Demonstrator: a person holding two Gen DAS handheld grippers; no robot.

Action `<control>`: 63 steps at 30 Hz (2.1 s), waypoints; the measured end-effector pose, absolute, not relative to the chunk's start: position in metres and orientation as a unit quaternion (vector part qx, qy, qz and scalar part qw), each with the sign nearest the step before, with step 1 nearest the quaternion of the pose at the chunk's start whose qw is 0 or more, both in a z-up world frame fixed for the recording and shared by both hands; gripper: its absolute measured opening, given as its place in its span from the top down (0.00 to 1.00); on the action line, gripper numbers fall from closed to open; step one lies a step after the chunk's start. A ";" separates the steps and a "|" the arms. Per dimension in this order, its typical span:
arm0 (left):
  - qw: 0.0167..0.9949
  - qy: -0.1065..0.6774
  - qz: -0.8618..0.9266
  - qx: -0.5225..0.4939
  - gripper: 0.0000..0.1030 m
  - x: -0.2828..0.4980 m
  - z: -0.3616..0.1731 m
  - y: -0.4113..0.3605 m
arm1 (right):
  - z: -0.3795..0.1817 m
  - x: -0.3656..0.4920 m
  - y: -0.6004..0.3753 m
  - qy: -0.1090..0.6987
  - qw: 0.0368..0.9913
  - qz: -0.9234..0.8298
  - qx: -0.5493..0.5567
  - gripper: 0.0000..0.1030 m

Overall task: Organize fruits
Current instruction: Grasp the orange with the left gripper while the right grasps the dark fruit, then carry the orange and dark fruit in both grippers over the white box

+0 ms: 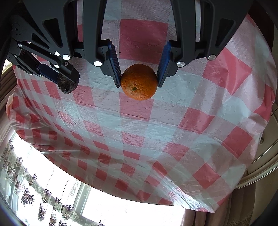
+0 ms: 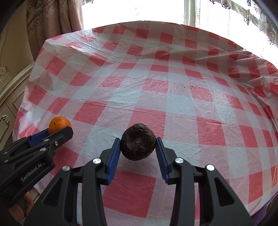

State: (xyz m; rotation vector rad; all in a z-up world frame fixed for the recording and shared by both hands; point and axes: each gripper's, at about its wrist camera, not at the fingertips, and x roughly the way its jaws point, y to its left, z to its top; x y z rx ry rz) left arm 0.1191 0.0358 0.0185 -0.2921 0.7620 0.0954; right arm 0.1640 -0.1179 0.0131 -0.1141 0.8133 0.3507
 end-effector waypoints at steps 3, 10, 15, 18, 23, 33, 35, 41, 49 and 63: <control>0.919 0.367 0.047 -0.132 0.62 0.119 0.021 0.031 | 0.015 0.162 -0.124 0.393 0.903 0.166 -0.048 0.60; 0.927 0.356 0.049 -0.105 0.62 0.116 0.028 0.023 | 0.021 0.156 -0.134 0.387 0.907 0.162 -0.038 0.60; 0.933 0.347 0.050 -0.082 0.62 0.113 0.035 0.014 | 0.023 0.152 -0.143 0.388 0.908 0.157 -0.028 0.60; 0.936 0.342 0.051 -0.071 0.62 0.111 0.039 0.009 | 0.025 0.149 -0.148 0.387 0.909 0.156 -0.023 0.60; 0.938 0.337 0.047 -0.058 0.62 0.107 0.046 0.002 | 0.031 0.142 -0.159 0.383 0.911 0.154 -0.010 0.60; 0.941 0.335 0.027 -0.033 0.62 0.101 0.055 -0.018 | 0.040 0.129 -0.178 0.383 0.912 0.150 0.006 0.60; 0.942 0.335 0.020 -0.029 0.62 0.100 0.057 -0.023 | 0.041 0.126 -0.183 0.382 0.912 0.150 0.009 0.60; 0.942 0.335 -0.002 -0.013 0.62 0.095 0.060 -0.044 | 0.044 0.117 -0.198 0.382 0.913 0.143 0.015 0.60; 0.941 0.336 -0.026 0.007 0.62 0.090 0.063 -0.071 | 0.048 0.106 -0.221 0.382 0.914 0.131 0.022 0.60; 0.933 0.348 -0.076 0.044 0.62 0.084 0.062 -0.118 | 0.049 0.086 -0.273 0.386 0.916 0.098 0.035 0.60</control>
